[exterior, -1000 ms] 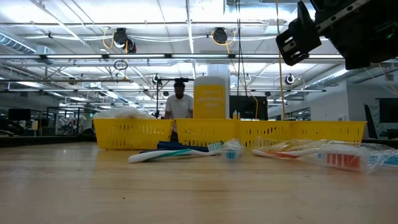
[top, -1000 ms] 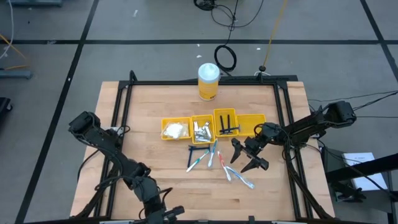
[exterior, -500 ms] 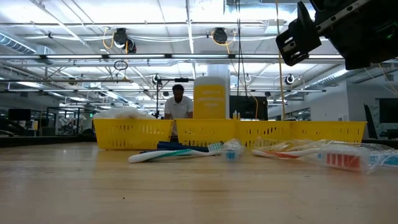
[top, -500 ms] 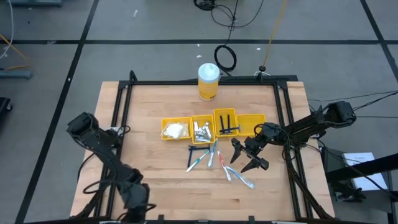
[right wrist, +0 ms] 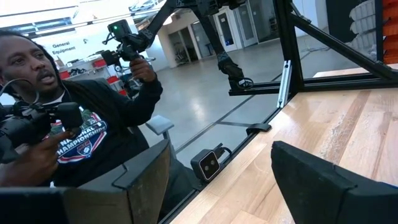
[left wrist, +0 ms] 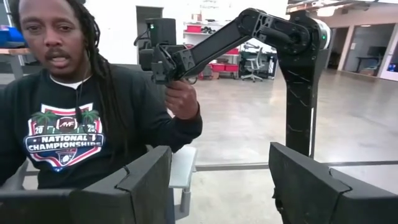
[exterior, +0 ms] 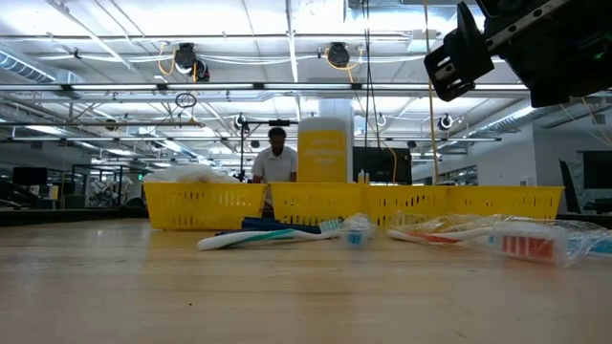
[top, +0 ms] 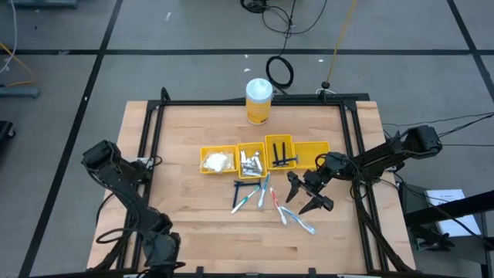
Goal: Pick & Place Travel size toiletries
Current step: Put the left blue razor into the middle right yellow bin
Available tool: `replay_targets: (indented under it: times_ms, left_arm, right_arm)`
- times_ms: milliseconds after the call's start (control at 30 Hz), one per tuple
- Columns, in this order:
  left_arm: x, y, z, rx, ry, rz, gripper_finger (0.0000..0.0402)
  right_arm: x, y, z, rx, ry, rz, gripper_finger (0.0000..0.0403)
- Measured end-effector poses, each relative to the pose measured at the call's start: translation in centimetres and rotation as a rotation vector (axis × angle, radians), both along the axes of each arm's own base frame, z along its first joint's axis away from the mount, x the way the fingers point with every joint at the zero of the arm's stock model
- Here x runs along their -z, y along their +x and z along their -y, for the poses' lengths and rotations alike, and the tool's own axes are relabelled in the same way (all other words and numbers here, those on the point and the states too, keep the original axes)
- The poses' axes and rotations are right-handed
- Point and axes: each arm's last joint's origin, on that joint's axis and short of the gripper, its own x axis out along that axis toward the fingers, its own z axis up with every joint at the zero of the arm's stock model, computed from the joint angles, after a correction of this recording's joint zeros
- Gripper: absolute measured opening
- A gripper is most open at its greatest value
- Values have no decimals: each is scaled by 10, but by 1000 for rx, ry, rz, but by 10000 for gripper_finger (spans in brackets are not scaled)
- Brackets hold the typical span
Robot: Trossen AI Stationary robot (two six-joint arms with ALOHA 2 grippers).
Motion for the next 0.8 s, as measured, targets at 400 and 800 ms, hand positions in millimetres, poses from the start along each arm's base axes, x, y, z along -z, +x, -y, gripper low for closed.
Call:
replay_targets:
  times_ms: [400, 800]
  left_arm:
    - [0, 0, 0, -1, 3, -17, 267]
    - [5, 38, -27, -355, 38, 24, 267]
  right_arm:
    - [0, 0, 0, 0, 0, 0, 263]
    - [-2, 0, 0, -1, 3, 20, 263]
